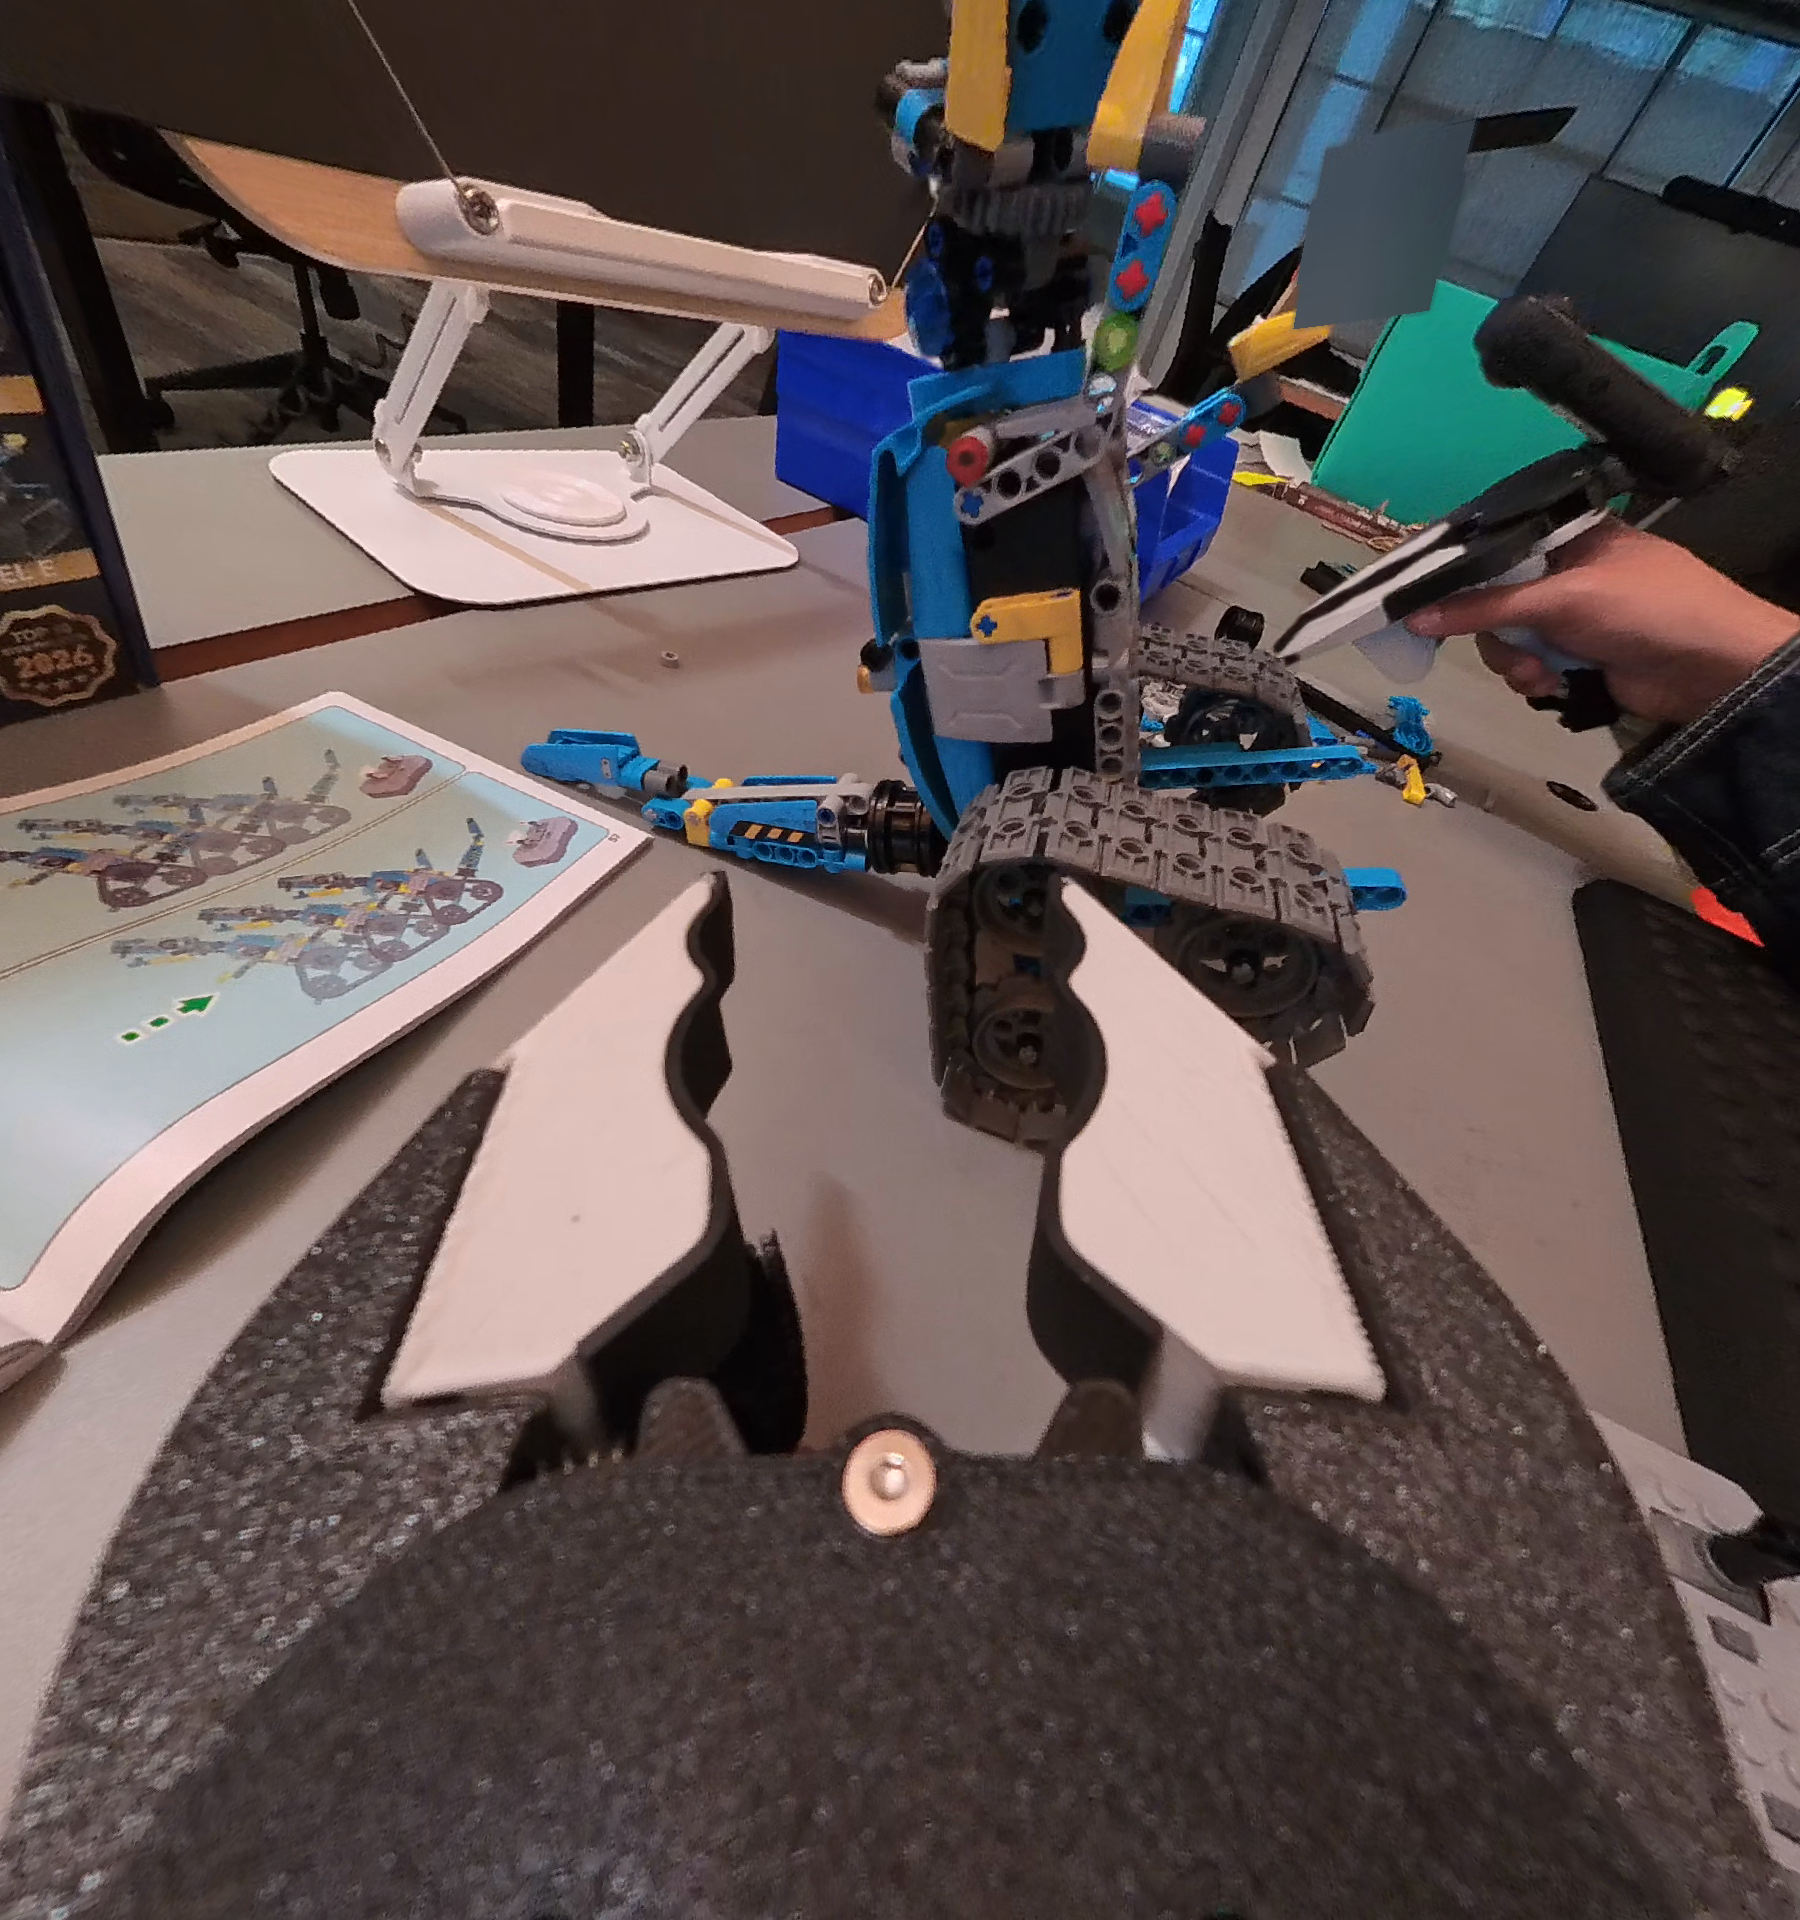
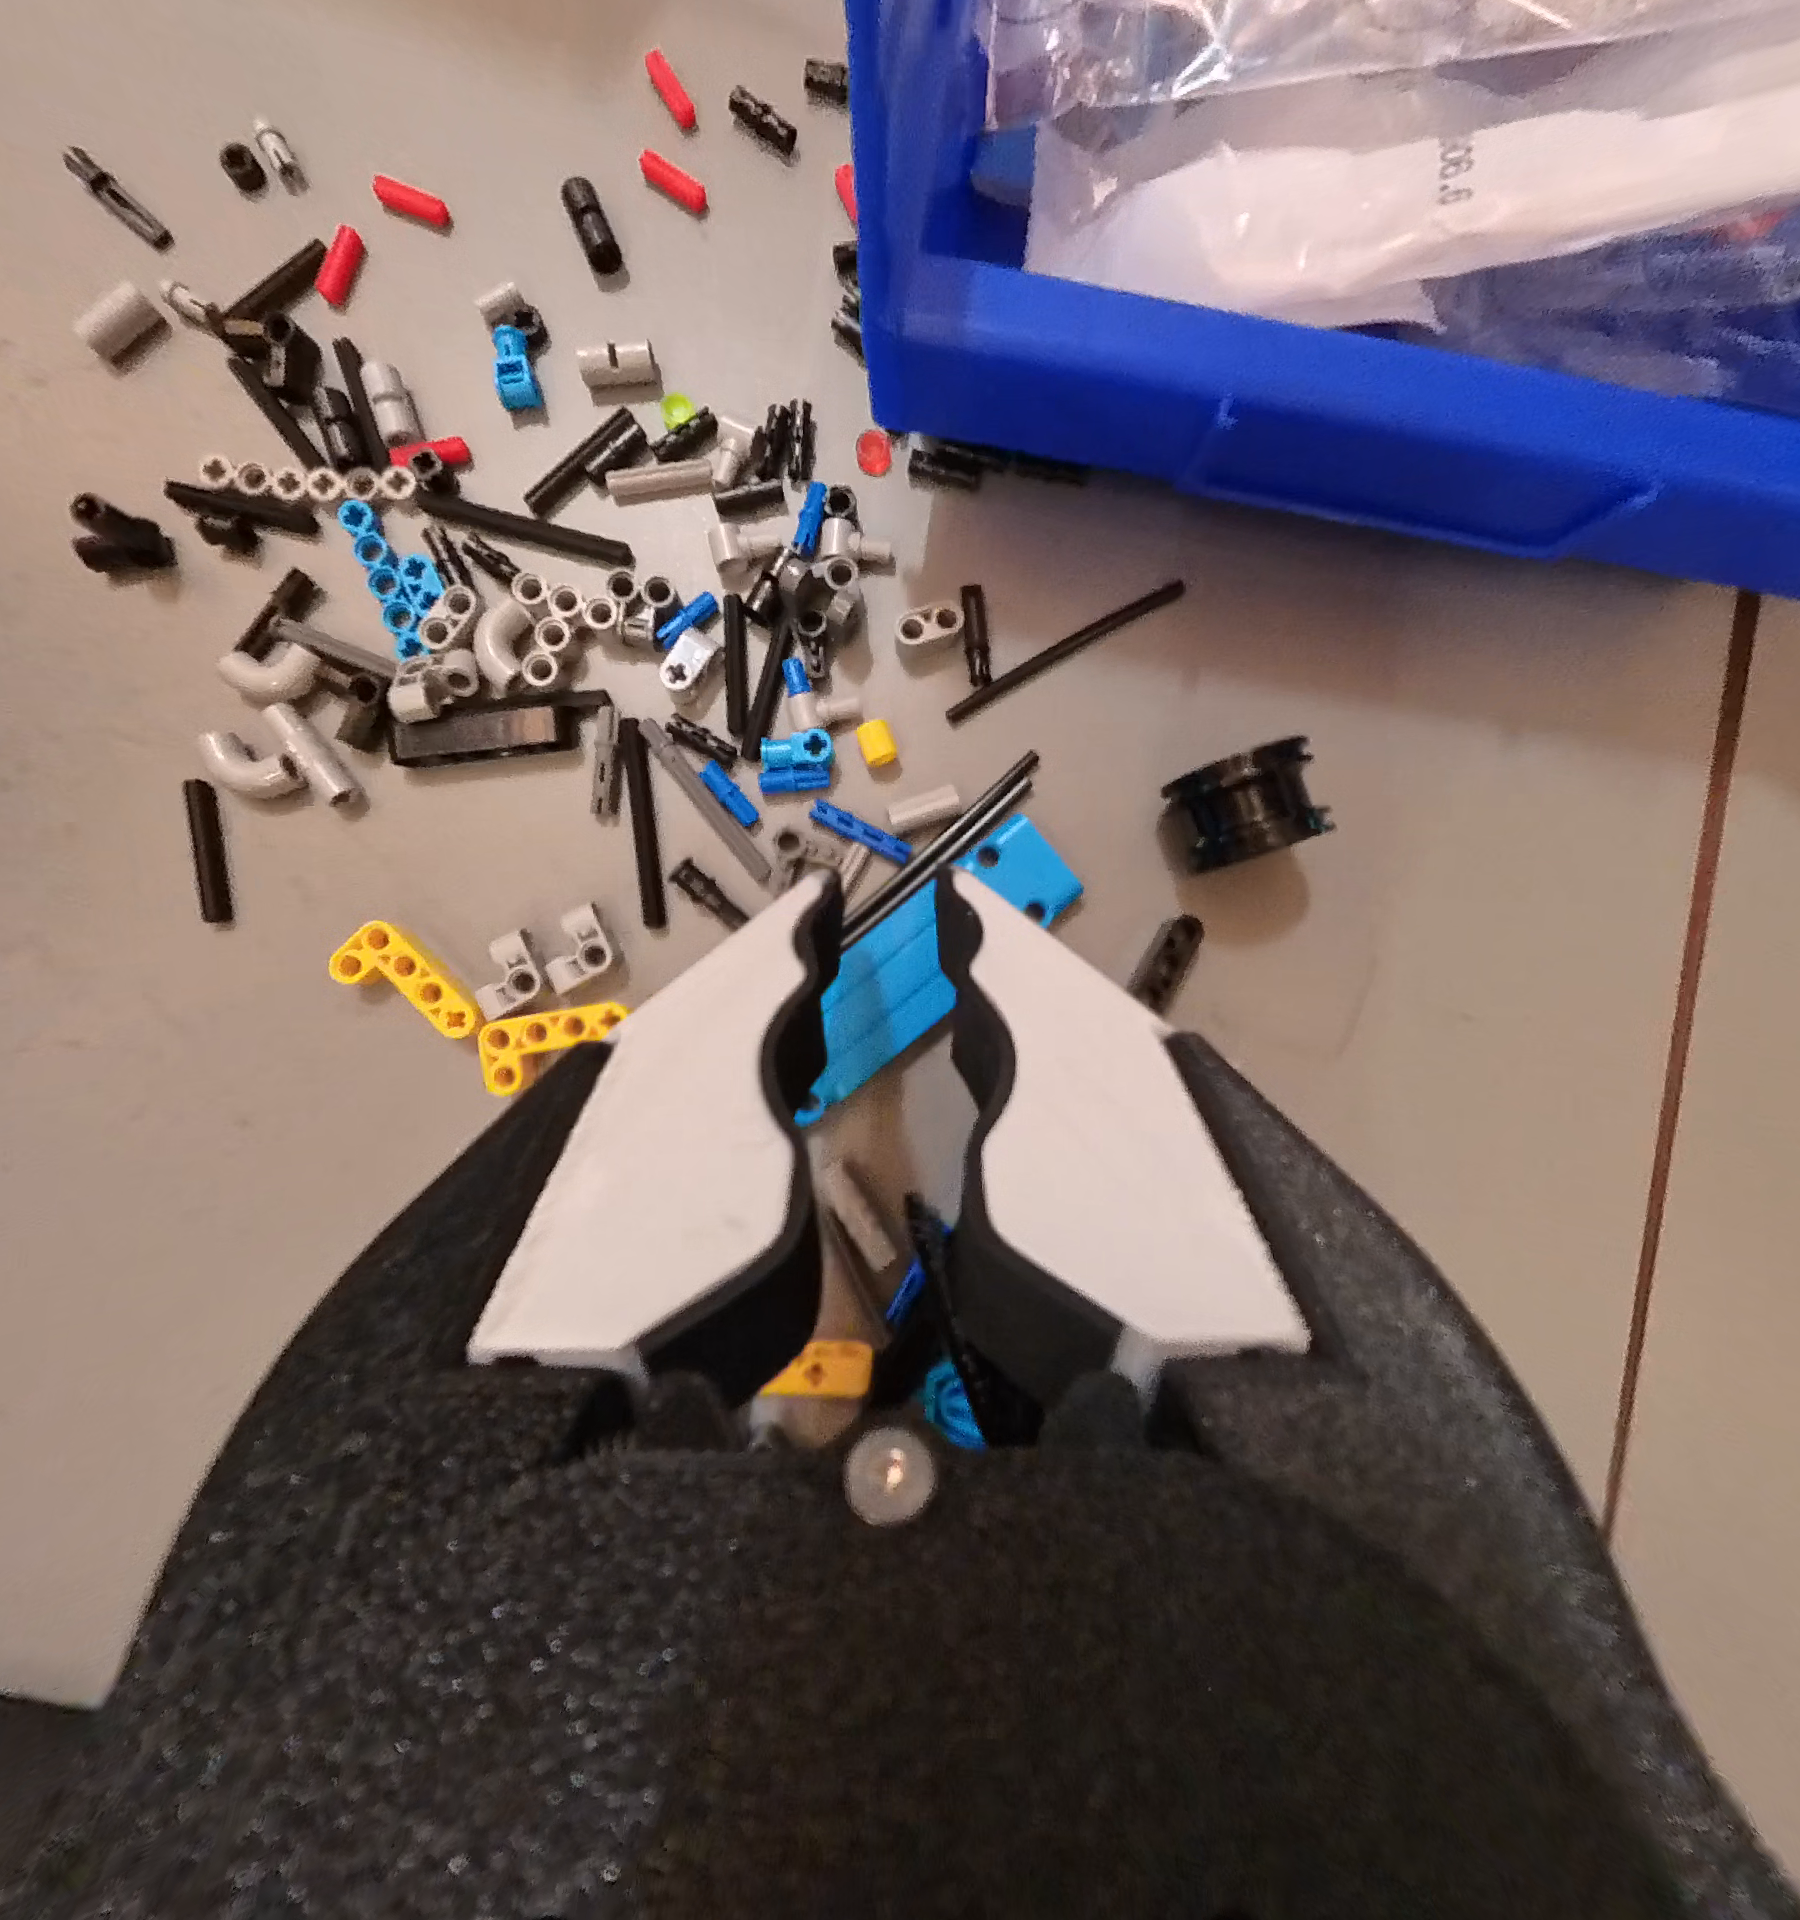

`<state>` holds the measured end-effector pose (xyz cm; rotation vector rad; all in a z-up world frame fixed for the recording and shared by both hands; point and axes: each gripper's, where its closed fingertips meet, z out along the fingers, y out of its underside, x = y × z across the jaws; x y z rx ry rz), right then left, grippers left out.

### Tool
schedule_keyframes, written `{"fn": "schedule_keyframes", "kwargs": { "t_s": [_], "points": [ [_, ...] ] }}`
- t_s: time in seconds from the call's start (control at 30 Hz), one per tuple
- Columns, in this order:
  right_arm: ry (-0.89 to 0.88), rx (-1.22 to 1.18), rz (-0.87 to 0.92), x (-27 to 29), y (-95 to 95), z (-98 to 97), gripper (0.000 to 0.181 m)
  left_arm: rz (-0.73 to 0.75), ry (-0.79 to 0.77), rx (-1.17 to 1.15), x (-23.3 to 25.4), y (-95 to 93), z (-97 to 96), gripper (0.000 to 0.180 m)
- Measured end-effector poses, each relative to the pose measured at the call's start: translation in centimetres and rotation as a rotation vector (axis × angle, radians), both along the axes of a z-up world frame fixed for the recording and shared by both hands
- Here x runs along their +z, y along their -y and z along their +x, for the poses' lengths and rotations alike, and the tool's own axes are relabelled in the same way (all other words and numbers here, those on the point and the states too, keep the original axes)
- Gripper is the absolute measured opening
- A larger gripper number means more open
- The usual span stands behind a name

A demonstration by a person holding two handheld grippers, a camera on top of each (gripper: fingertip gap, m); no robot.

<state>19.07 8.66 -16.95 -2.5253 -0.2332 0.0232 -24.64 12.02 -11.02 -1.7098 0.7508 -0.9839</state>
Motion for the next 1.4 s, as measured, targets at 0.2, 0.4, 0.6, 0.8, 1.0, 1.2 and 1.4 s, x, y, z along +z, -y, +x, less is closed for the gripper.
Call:
{"fn": "schedule_keyframes", "kwargs": {
  "t_s": [0.2,0.4,0.6,0.8,1.0,1.2,1.4],
  "points": [
    [-0.016,0.018,-0.017,0.2,-3.0,-1.3,0.017,-0.028,0.016,-0.007,-0.1,-0.1,0.0,0.056],
    [-0.021,-0.066,0.019,2.9,-6.6,-1.9,0.017,-0.013,-0.004,-0.022,-0.3,0.2,0.2,0.056],
    [-0.127,-0.160,0.102,1.3,-7.4,-2.4,0.016,-0.017,0.003,-0.030,-0.3,0.3,0.2,0.056],
    [-0.156,-0.183,0.109,0.7,-6.6,-1.5,0.014,-0.038,0.003,-0.038,-0.5,0.2,0.3,0.056],
    [-0.074,-0.141,0.136,0.6,-6.9,-1.7,0.013,-0.037,-0.009,-0.043,-0.6,0.3,0.4,0.056],
    [-0.060,-0.111,0.160,0.9,-7.0,-1.8,0.010,-0.038,-0.011,-0.043,-0.7,0.3,0.4,0.056],
    [-0.065,-0.081,0.180,0.9,-7.2,-2.3,0.008,-0.036,-0.017,-0.045,-0.7,0.4,0.5,0.055]
  ]
}}
